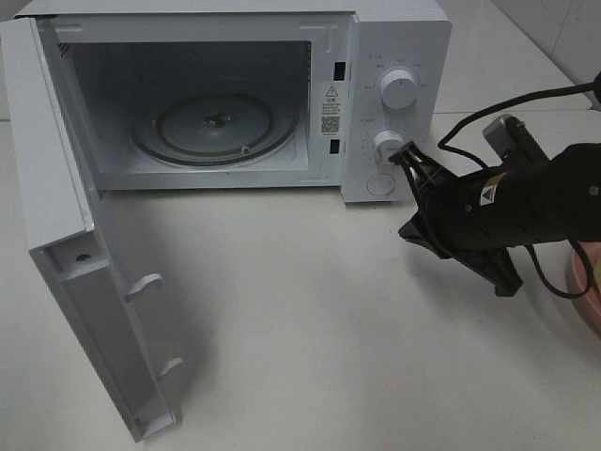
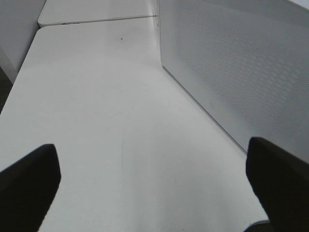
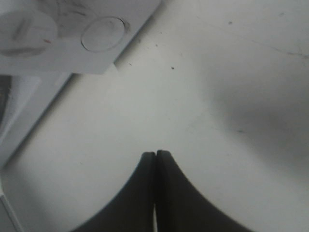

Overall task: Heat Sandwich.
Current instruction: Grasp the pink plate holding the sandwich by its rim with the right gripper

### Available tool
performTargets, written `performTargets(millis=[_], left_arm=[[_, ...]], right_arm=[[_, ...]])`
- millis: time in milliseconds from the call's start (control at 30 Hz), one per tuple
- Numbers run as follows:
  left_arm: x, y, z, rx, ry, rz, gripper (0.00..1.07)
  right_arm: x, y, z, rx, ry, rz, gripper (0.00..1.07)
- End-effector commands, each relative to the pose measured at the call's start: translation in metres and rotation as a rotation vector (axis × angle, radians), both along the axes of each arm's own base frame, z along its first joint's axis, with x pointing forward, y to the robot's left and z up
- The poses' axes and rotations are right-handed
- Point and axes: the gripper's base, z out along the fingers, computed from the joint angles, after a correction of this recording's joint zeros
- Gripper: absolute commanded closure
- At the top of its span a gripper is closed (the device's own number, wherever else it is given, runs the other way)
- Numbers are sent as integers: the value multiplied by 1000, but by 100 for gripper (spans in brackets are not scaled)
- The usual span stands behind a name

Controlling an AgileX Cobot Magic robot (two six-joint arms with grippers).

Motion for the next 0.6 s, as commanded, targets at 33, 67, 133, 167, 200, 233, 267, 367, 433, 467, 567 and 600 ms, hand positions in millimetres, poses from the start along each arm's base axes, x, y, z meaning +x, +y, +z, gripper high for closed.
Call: performTargets(millis=[33, 67, 133, 167, 200, 233, 267, 367, 433, 467, 567, 600], left_arm=[[-4, 0, 0, -8, -29, 4, 7], [-4, 0, 0, -8, -29, 4, 7], [-4, 0, 0, -8, -29, 4, 7], [-4, 0, 0, -8, -29, 4, 7], [-4, 0, 0, -8, -29, 4, 7], [-4, 0, 0, -8, -29, 4, 7], [-4, 0, 0, -8, -29, 4, 7], [-4, 0, 0, -8, -29, 4, 7], [-4, 0, 0, -8, -29, 4, 7], [-4, 0, 0, -8, -29, 4, 7], [-4, 0, 0, -8, -29, 4, 7], [-4, 0, 0, -8, -29, 4, 7]], right_arm=[[-5, -4, 5, -108, 7, 124, 106], [-9, -5, 9, -155, 11, 185, 106], [-11, -6, 10, -183, 16, 222, 105], [-13, -6, 11, -211, 22, 259, 105], [-15, -7, 12, -238, 29, 297, 105], [-19, -9, 14, -287, 38, 369, 104], [-21, -9, 16, -313, 39, 410, 104], [-27, -11, 21, -392, 26, 539, 103], [-28, -12, 23, -421, 13, 587, 103], [-30, -12, 25, -449, 5, 634, 103], [-34, -14, 30, -503, -5, 732, 102], [-36, -15, 32, -515, -9, 755, 102]])
